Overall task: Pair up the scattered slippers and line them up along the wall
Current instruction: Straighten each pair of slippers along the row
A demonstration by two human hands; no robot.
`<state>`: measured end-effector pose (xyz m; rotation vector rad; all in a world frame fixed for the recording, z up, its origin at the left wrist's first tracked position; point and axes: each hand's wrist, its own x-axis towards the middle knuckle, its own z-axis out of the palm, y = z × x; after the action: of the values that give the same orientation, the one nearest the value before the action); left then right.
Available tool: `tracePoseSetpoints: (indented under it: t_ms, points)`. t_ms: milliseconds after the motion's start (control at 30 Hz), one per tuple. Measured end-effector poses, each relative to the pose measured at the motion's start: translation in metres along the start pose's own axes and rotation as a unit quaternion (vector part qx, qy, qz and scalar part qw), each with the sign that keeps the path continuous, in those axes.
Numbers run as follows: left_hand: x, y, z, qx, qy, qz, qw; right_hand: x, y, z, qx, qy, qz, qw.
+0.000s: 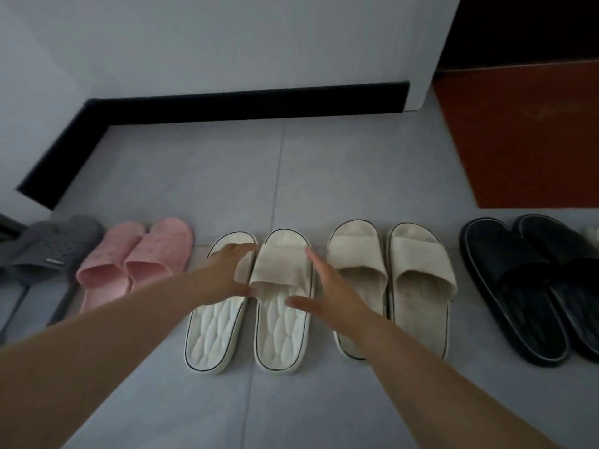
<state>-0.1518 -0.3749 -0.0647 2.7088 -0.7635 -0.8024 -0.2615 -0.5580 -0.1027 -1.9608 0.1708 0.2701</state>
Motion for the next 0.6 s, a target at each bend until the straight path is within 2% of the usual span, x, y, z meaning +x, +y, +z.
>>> tracePoseSetpoints:
  t_ms: [67,200,300,400,600]
  points:
    - [0.002,-0.016,0.002,0.004,-0.001,-0.016,1.000,0.007,-0.001,0.016,-0.019,-0.015,0.010,1.000]
    - [0.005,-0.055,0.000,-0.022,0.017,-0.042,0.999,0.025,-0.004,0.032,-0.082,0.010,0.037,0.996]
    - [0.011,-0.084,0.000,-0.046,-0.002,-0.009,0.999,0.039,-0.006,0.037,-0.140,0.021,0.042,0.989]
    - [0.025,-0.105,-0.002,-0.085,-0.034,0.031,0.995,0.052,-0.007,0.035,-0.145,0.044,0.072,0.986]
    - [0.045,-0.104,0.001,-0.075,-0.007,0.073,0.994,0.050,-0.008,0.029,-0.146,0.069,0.105,0.981]
